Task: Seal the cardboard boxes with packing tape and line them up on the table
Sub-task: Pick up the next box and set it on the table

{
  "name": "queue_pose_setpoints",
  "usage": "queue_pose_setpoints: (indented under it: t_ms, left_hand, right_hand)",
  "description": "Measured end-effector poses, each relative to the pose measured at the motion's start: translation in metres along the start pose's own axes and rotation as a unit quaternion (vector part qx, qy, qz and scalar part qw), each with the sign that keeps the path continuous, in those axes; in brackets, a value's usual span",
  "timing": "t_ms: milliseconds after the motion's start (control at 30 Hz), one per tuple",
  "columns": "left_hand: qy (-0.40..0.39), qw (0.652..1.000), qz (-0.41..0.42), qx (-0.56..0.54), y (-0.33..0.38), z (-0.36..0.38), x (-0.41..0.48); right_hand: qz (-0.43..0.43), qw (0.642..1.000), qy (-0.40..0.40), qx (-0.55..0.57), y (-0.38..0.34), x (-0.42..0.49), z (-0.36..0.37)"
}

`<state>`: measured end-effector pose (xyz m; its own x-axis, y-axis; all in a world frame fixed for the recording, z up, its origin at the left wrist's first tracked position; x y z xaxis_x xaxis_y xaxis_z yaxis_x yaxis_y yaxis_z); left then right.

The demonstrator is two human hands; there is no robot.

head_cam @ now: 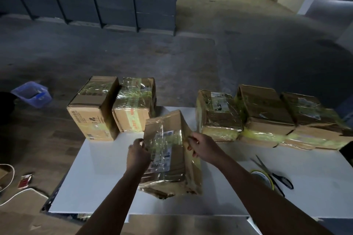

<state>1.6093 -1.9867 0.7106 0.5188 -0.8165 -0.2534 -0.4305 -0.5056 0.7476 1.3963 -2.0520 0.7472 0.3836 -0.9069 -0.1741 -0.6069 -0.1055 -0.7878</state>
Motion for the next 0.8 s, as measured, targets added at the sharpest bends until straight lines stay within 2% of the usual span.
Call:
queue_pose_setpoints:
  t_ms: [33, 100, 167, 200, 267, 300, 367, 500, 633, 800]
  left_hand:
    - [0.035, 0.996, 0.052, 0.064, 0.004, -0.003, -0.001]
    - [0.057, 0.982, 0.097, 0.155, 0.009, -0.008, -0.002]
    - [0.023, 0.975, 0.094, 0.201, 0.014, -0.008, -0.001]
    - [-0.01, 0.978, 0.075, 0.195, 0.017, -0.008, 0.0]
    - [-0.113, 0.987, 0.046, 0.109, 0.026, -0.01, 0.0]
    - [-0.16, 0.983, 0.049, 0.071, 0.029, -0.01, 0.0]
    - [-0.203, 0.974, 0.072, 0.073, 0.031, -0.014, 0.001]
    - [-0.183, 0.978, 0.068, 0.076, 0.029, -0.024, 0.002]
    - [-0.174, 0.981, 0.042, 0.07, 0.023, -0.02, -0.007]
    - [-0.207, 0.975, -0.039, -0.067, 0.003, -0.006, -0.024]
  right_hand:
    - [-0.01, 1.0, -0.014, 0.002, -0.003, -0.002, 0.003]
    - [-0.021, 0.999, -0.031, 0.005, -0.005, -0.004, 0.009]
    - [-0.023, 0.998, -0.049, -0.014, -0.006, -0.004, 0.014]
    - [-0.02, 0.998, -0.059, -0.028, -0.005, -0.003, 0.017]
    - [-0.013, 0.997, -0.067, -0.048, -0.004, -0.001, 0.023]
    - [-0.01, 0.996, -0.065, -0.054, -0.002, 0.0, 0.025]
    - [-0.007, 0.995, -0.063, -0.078, 0.001, 0.001, 0.026]
    - [0.034, 0.989, -0.056, -0.134, 0.016, -0.001, 0.019]
    - [0.071, 0.982, -0.093, -0.148, 0.028, -0.003, 0.022]
    - [0.051, 0.986, -0.058, -0.147, 0.023, 0.003, 0.018]
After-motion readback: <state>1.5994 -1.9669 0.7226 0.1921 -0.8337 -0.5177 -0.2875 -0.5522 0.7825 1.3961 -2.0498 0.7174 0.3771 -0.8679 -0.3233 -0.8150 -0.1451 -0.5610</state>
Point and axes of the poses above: each hand's wrist, its own x-axis towards the middle knuckle, its own z-axis out of the palm, y = z × x, the point moved 2 cm from there along x, towards the middle knuckle, and after that the axes turned 1 degree about x, right-handed, at the moved point
